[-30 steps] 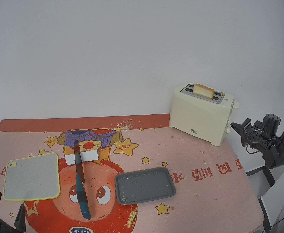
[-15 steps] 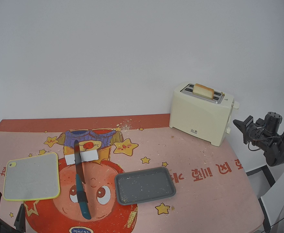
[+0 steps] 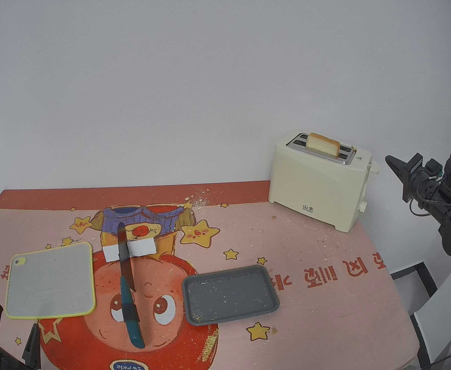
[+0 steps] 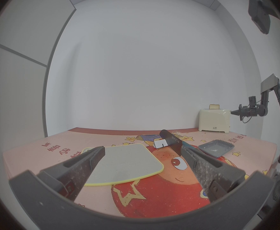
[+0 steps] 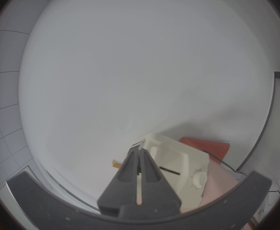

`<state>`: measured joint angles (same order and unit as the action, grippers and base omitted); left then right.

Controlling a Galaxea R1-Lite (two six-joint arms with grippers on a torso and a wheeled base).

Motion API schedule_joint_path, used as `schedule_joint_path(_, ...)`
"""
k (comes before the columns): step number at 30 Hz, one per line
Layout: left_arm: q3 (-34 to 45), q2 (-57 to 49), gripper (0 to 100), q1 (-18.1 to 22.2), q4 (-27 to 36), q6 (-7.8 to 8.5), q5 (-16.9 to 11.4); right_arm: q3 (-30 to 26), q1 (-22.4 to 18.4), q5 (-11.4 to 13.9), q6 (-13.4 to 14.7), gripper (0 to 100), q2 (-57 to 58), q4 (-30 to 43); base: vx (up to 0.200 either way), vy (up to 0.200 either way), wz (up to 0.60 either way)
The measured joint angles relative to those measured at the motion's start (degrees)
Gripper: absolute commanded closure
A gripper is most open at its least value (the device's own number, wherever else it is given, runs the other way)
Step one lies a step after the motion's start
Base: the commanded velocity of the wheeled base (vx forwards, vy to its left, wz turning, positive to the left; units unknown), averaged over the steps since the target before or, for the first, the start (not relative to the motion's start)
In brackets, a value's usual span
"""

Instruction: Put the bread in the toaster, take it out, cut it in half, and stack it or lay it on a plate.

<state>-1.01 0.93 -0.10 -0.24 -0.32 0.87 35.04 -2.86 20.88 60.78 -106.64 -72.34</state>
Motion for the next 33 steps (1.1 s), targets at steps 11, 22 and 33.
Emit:
schedule_joint_path(11, 0.0, 0.0, 0, 0.0, 0.0, -0.01, 0.0, -0.8, 1.5, -0.3, -0.2, 100, -0.6, -0.7, 0.0, 0.0, 0.0)
schedule_joint_path(22, 0.0, 0.0, 0, 0.0, 0.0, -0.01, 0.0, -1.1, 2.6, -0.7, -0.3, 100, -4.2, -1.0, 0.0, 0.0, 0.0)
schedule_joint_path(33, 0.0, 0.0, 0, 0.0, 0.0, 0.0, 0.0, -2.0, 3.6, -0.7, -0.4, 100, -6.2, -1.1, 0.0, 0.0, 0.0)
